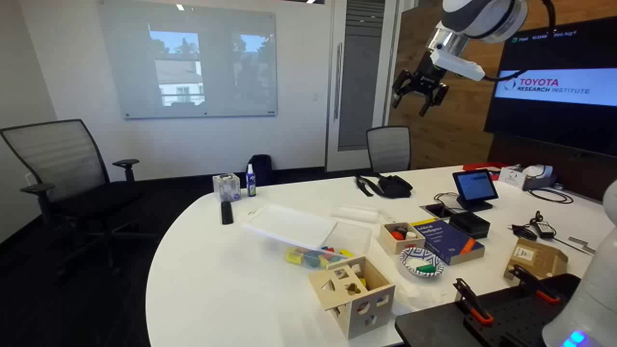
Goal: Close the cube-shaped wooden object
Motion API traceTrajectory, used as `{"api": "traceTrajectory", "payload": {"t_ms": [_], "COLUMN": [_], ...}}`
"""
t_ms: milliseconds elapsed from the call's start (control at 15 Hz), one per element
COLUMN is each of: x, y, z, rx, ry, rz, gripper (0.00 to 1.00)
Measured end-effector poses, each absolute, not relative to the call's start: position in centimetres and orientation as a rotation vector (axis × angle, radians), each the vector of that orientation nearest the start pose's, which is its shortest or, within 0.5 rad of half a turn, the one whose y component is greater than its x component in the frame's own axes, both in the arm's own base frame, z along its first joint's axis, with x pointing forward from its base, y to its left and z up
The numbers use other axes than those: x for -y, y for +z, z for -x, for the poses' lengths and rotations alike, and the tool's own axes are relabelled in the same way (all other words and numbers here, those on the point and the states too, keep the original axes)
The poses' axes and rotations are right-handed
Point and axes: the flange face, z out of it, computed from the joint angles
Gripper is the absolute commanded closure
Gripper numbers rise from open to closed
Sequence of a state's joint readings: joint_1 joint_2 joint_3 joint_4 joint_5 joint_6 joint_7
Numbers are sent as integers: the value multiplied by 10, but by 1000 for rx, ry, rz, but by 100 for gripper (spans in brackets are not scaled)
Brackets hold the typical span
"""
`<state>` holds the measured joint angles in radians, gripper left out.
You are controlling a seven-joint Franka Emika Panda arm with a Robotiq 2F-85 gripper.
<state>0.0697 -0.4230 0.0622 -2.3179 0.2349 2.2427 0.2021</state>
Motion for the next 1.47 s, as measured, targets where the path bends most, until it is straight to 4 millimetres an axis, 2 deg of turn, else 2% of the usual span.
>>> {"api": "traceTrajectory", "payload": {"t_ms": [1133,1267,1467], "x": [-70,-78,-112], "y": [539,527,485], "z": [-451,-455,-460], "rx": [-262,-234,-161], "ry": [-451,-412,-298], "rz": [2860,2873,2902], "gripper": [0,0,0]}}
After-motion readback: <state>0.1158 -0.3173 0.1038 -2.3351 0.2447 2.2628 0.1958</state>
